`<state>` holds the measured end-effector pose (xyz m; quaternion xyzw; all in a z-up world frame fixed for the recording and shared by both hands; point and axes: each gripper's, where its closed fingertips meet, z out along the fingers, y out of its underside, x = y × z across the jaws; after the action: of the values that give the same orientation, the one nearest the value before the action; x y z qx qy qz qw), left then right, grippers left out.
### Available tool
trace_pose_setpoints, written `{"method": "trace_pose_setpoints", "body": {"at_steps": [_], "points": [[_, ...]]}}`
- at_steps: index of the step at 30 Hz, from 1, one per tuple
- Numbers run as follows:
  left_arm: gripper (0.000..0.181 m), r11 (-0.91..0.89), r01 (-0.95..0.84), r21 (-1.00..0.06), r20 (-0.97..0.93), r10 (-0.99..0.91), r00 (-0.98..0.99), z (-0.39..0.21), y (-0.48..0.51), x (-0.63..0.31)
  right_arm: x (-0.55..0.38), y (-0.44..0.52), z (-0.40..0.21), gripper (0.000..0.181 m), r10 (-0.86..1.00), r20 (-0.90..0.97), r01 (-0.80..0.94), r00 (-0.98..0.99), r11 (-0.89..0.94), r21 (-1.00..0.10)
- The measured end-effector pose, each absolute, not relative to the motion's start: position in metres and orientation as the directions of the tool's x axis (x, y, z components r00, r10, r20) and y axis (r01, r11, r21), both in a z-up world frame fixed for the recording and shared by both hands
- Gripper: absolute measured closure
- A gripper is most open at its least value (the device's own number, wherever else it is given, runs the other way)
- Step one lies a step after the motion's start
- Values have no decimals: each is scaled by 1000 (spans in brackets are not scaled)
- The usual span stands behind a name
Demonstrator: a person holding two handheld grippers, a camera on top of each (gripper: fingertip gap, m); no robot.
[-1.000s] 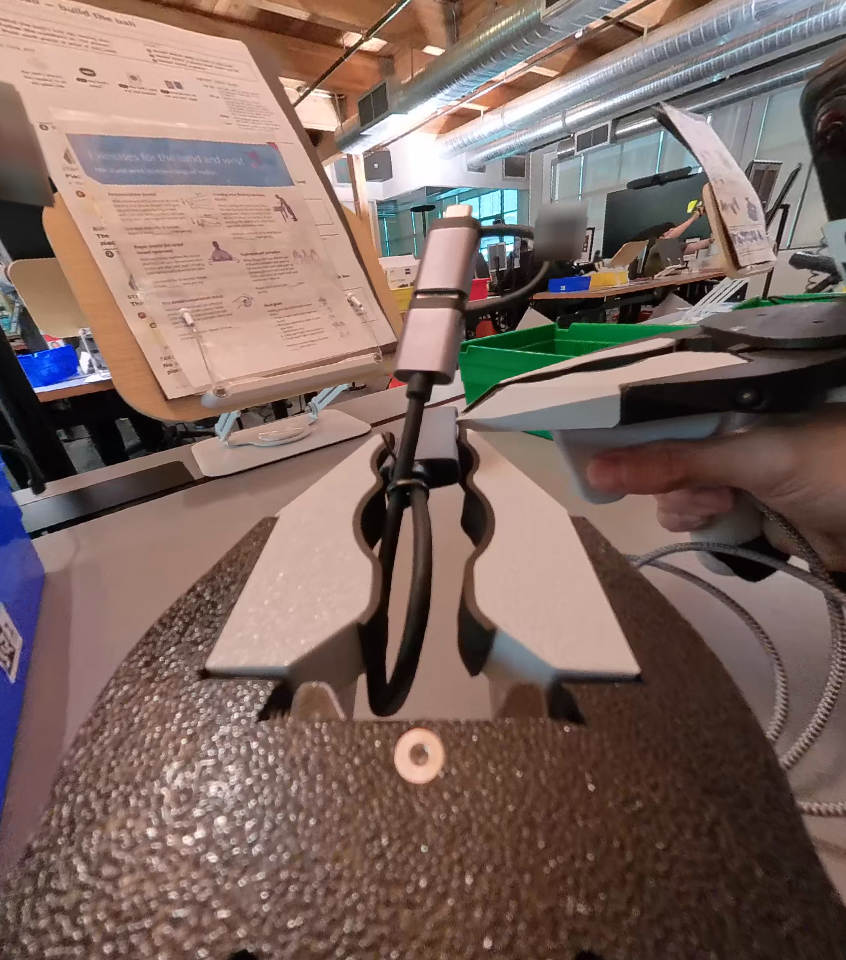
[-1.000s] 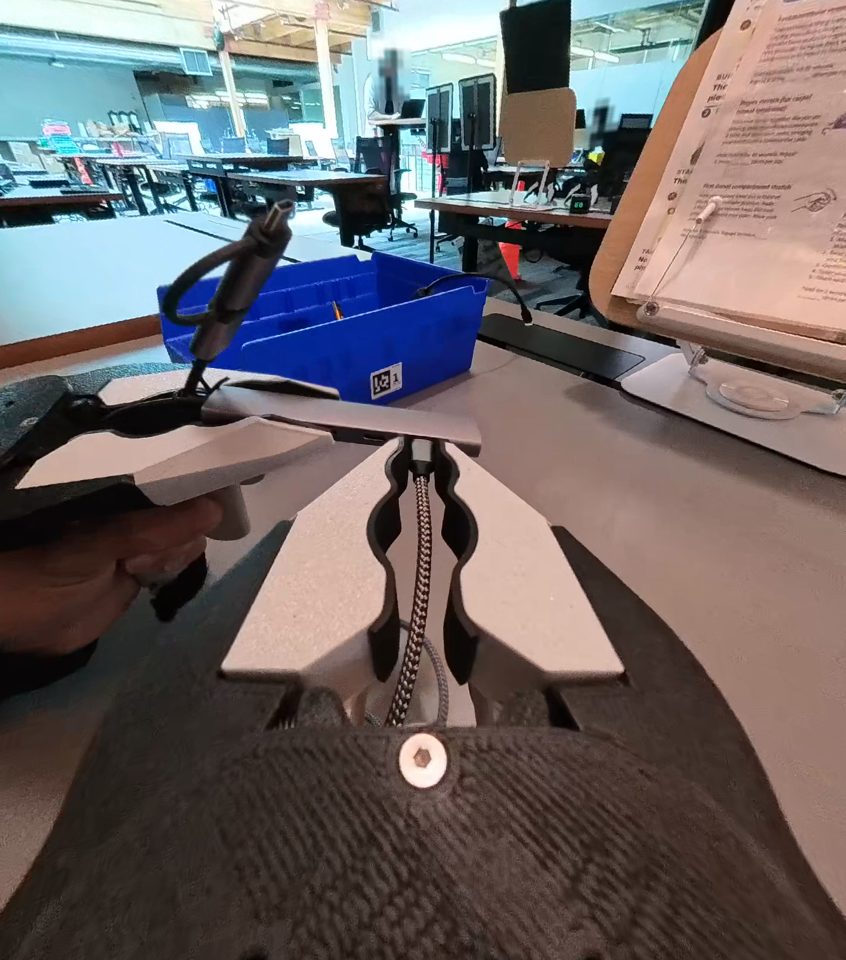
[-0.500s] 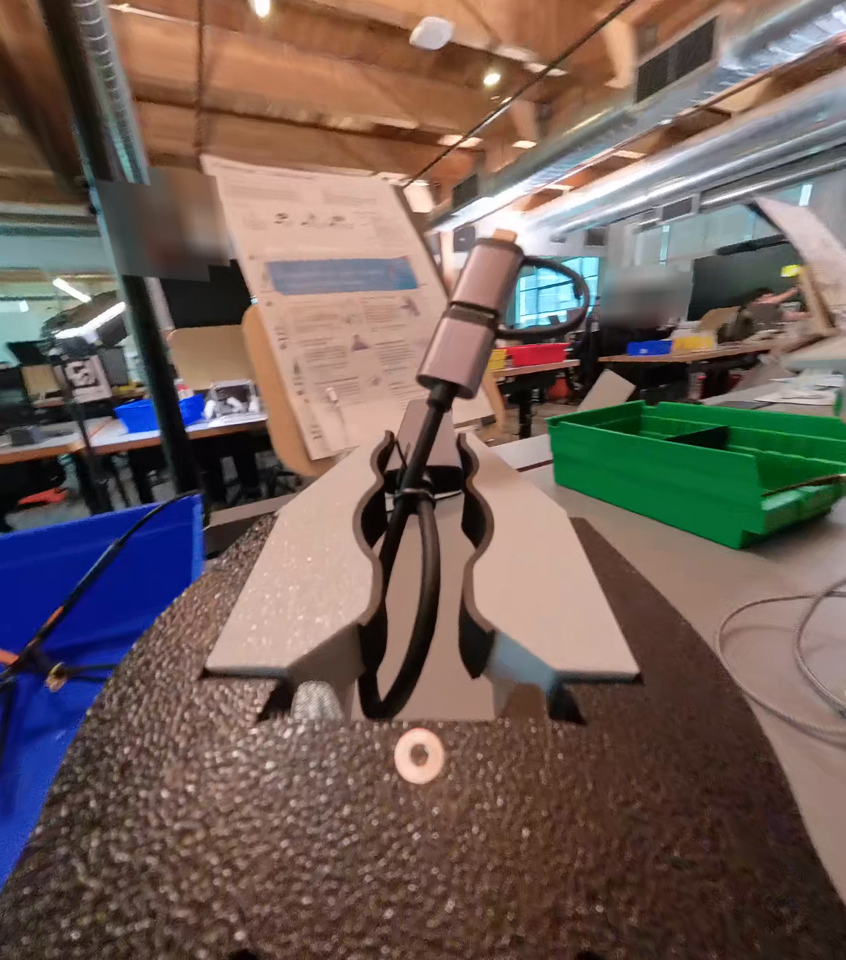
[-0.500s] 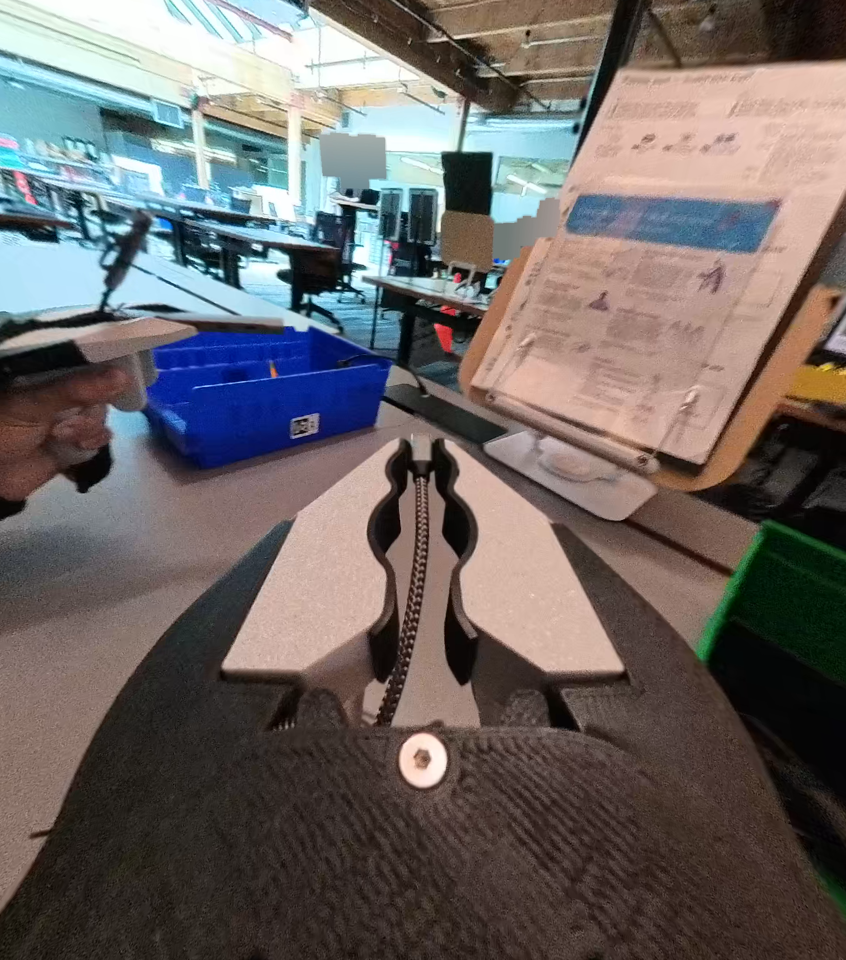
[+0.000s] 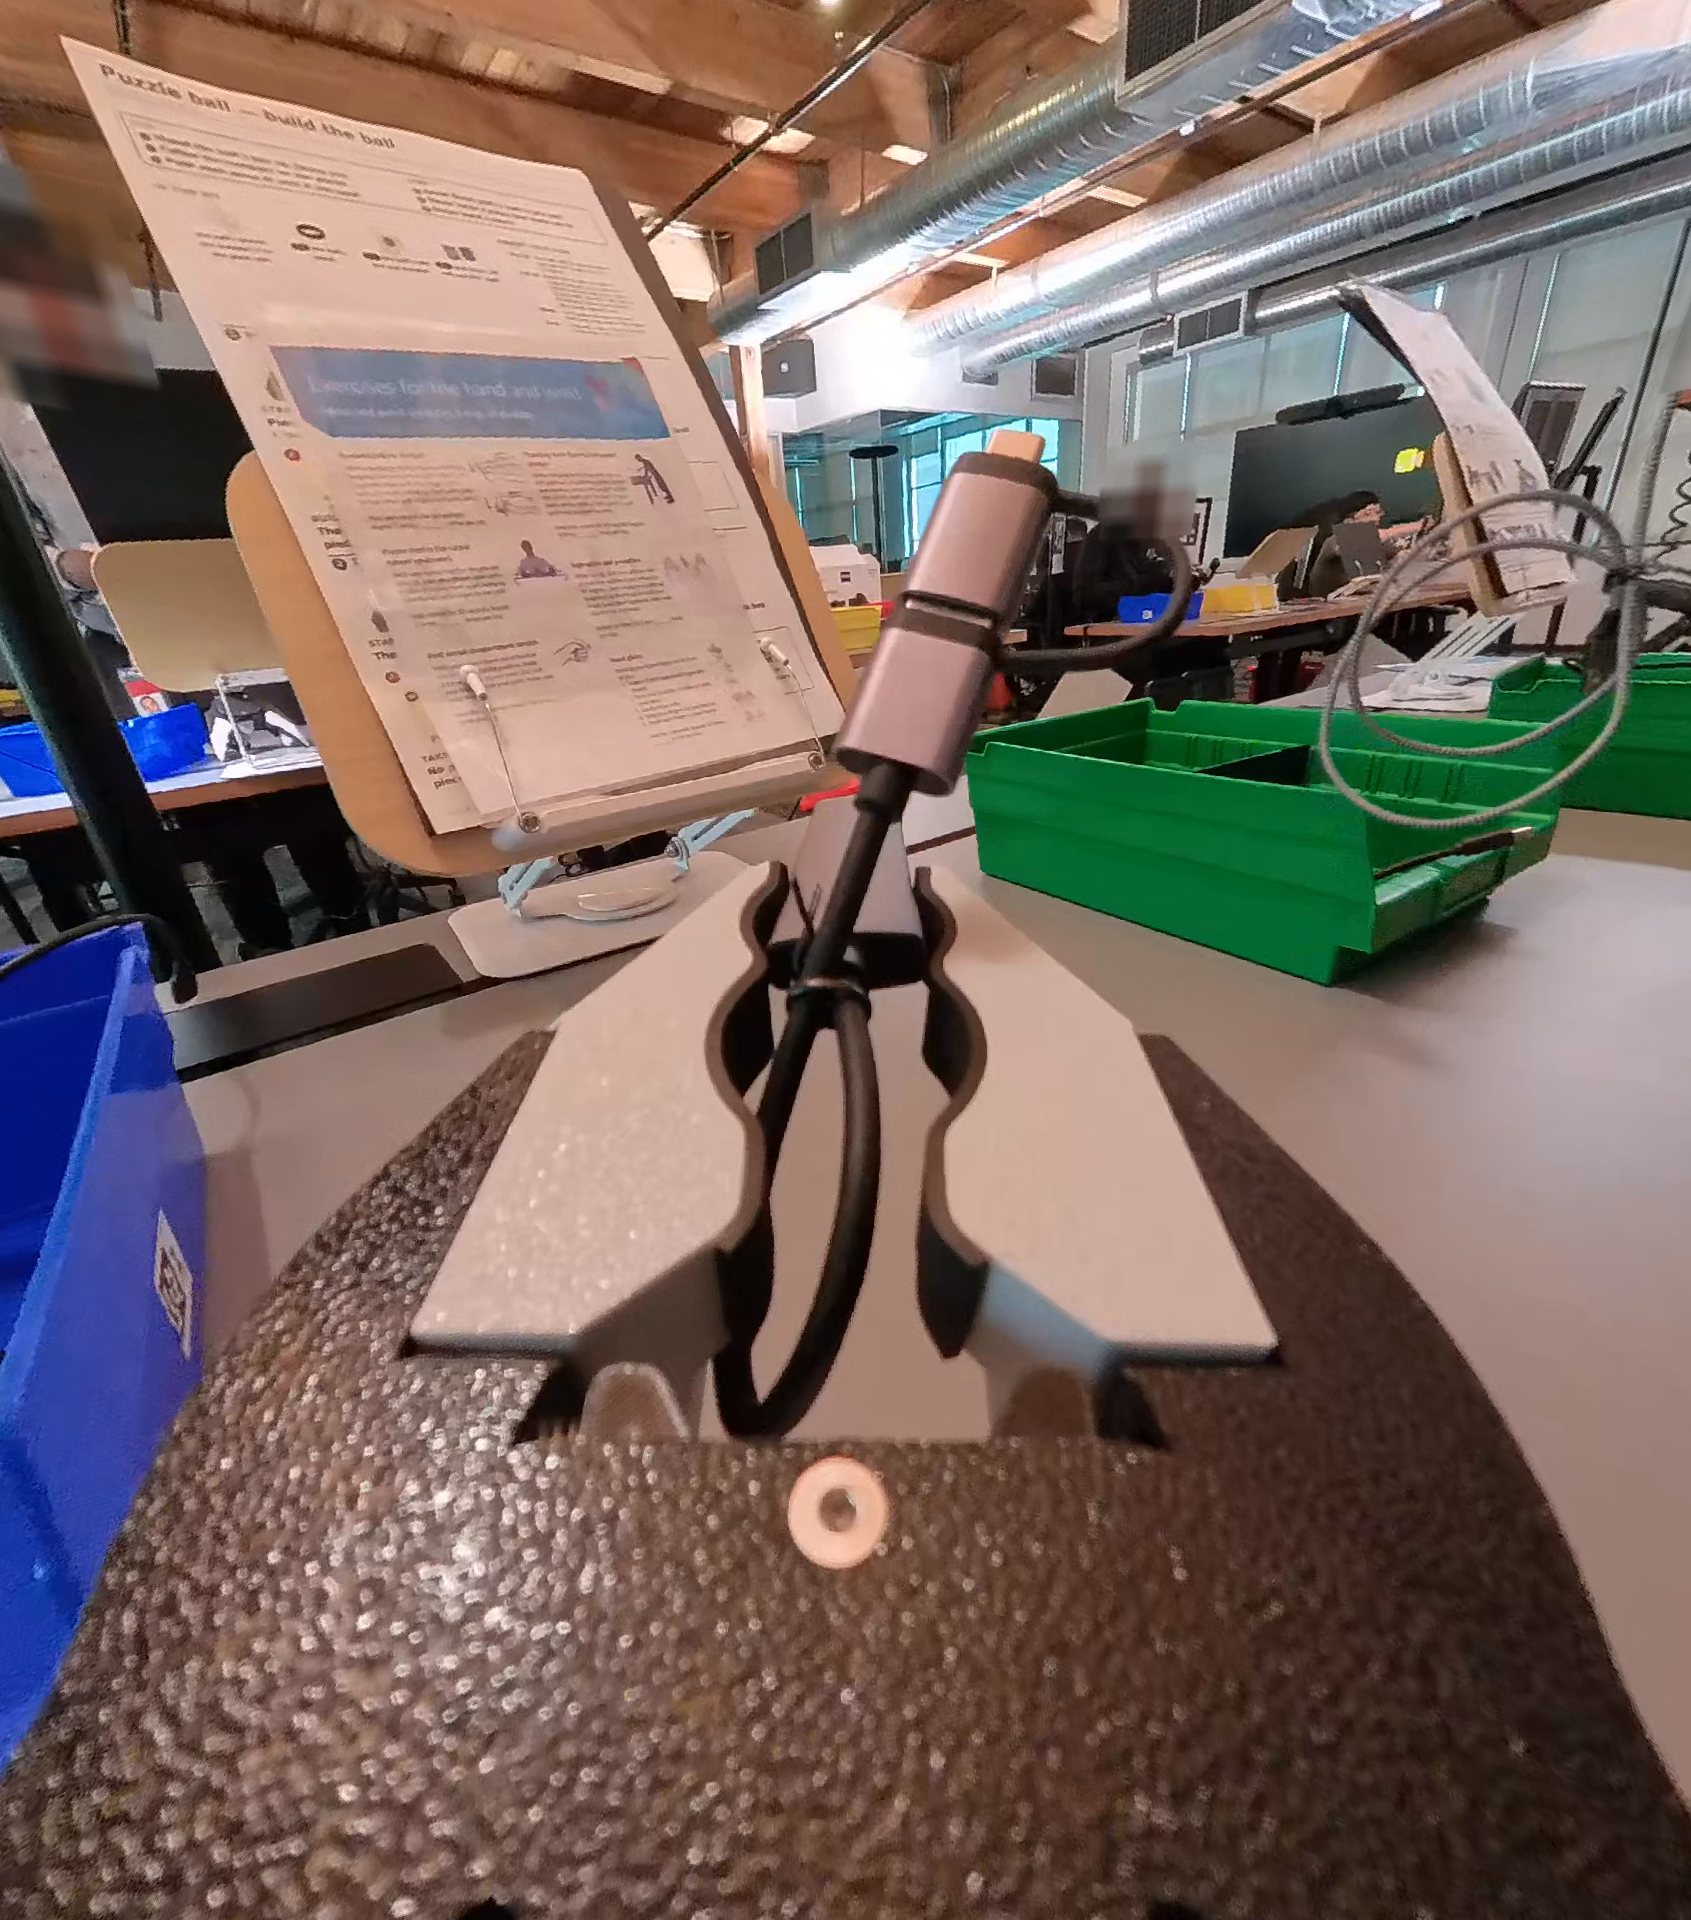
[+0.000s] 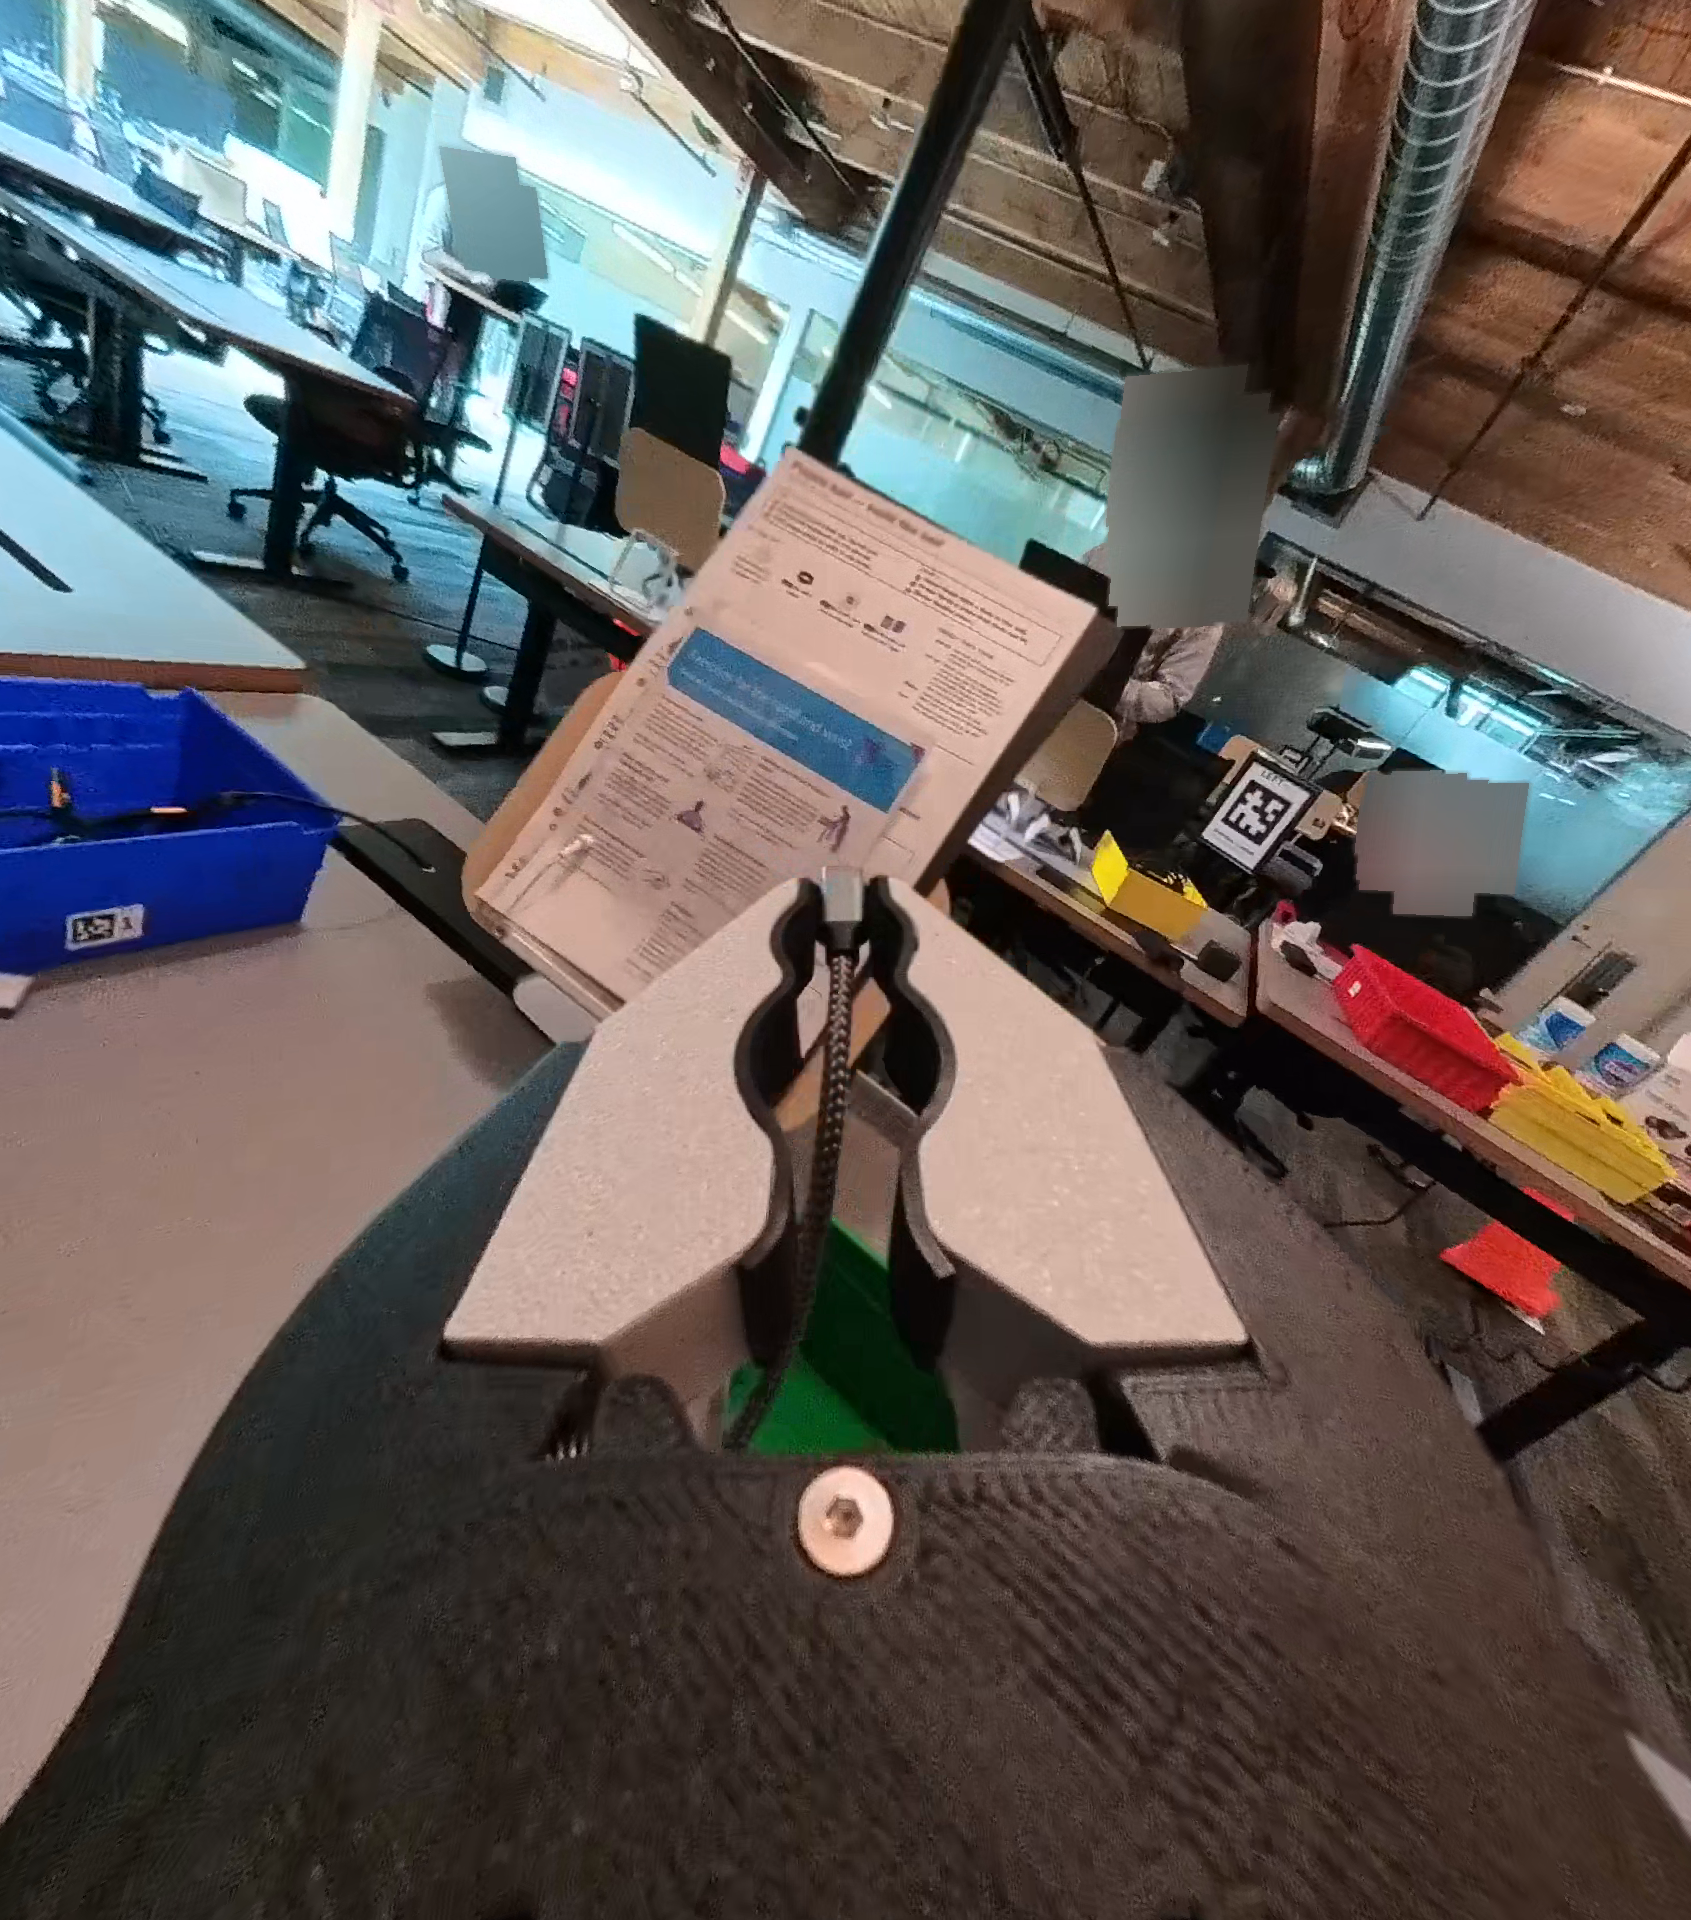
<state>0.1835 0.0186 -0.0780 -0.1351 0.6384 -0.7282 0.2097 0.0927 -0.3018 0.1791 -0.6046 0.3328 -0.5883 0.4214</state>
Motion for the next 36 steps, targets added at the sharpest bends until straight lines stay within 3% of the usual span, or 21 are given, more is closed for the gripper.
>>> {"method": "trace_pose_setpoints", "body": {"at_steps": [7,10,13,19,24,28,36], "points": [[159,-81,127,-989,-73,-479,-875,-84,17,186,127,-368,156,172,-831,556,-63,-30,-553,-831],[159,-79,117,-990,-65,-478,-876,-87,17,188,124,-368,173,172,-852,523,-13,-34,-522,-853],[159,-75,111,-991,-62,-478,-876,-90,16,190,112,-339,198,172,-884,458,92,94,-450,-888],[159,-71,89,-993,-45,-470,-882,-97,13,191,102,-347,235,173,-870,492,141,22,-485,-863],[160,-69,84,-994,-43,-461,-886,-99,10,190,133,-378,167,172,-842,540,-87,23,-539,-837],[160,-71,69,-995,-30,-447,-894,-102,9,189,149,-394,102,172,-769,638,-251,-30,-612,-750],[160,-69,69,-995,-32,-444,-895,-103,9,190,158,-365,-49,173,-793,562,-491,234,-596,-636]]}}
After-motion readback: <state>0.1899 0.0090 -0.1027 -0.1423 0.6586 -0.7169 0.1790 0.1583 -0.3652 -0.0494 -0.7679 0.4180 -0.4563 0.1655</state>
